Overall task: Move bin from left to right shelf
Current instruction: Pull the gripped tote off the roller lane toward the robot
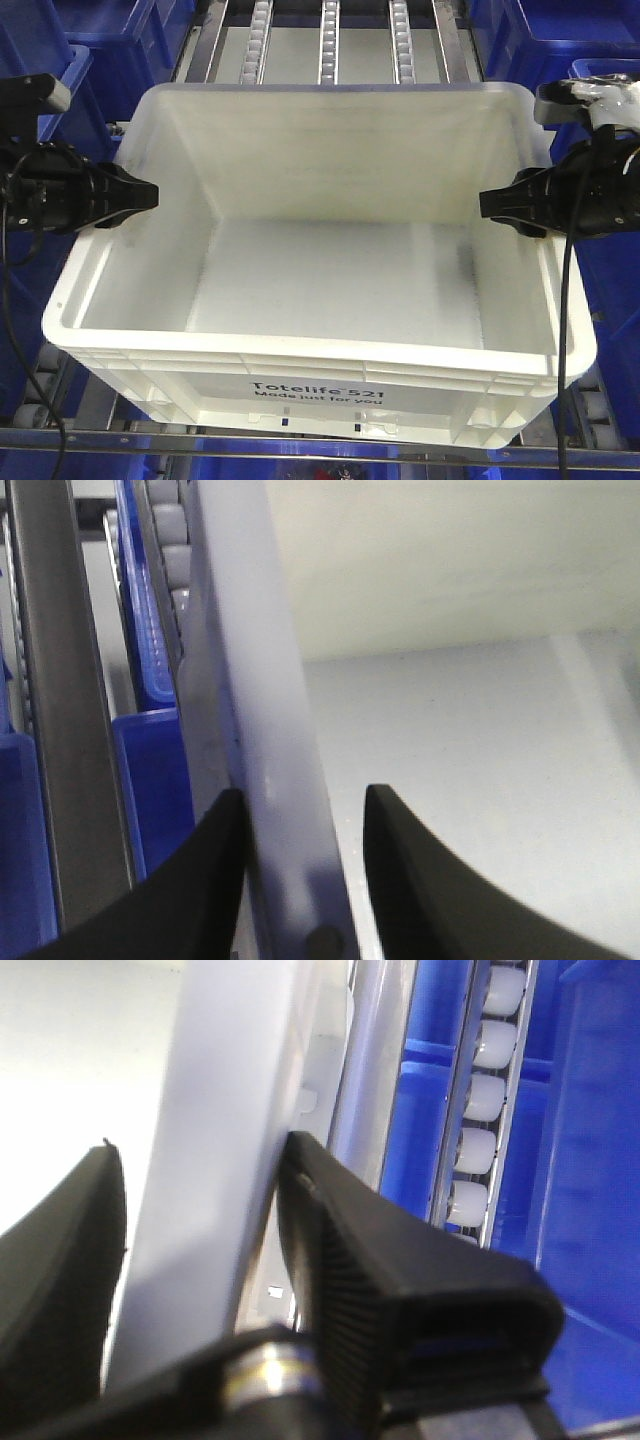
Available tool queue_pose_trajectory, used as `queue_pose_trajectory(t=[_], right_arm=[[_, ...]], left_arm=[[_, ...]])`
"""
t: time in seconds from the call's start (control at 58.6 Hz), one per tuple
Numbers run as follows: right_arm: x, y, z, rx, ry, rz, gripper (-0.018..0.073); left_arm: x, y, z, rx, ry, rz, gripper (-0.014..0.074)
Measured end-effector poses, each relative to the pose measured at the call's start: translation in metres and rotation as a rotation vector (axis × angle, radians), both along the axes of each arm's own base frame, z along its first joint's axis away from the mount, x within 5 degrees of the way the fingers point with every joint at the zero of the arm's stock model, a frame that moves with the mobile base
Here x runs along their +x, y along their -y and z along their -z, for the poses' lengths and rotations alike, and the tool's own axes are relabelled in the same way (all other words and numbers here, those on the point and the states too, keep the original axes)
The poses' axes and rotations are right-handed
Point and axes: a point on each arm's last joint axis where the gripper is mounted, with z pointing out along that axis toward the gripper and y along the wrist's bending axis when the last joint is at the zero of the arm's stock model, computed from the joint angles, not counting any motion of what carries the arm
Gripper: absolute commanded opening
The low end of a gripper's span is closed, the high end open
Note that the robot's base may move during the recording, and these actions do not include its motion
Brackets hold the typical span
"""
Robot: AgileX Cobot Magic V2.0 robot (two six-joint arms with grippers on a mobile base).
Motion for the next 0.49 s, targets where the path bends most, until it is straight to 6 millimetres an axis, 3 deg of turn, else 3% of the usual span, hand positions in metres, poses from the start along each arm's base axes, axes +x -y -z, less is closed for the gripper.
queue_pose_trajectory(t=[0.495], right_arm=[[-0.01, 0.001, -0.005, -0.015, -0.014, -0.034, -0.0008]], left_arm=[[-0.036, -0.004, -0.043, -0.019, 0.14, 0.018, -0.0006]])
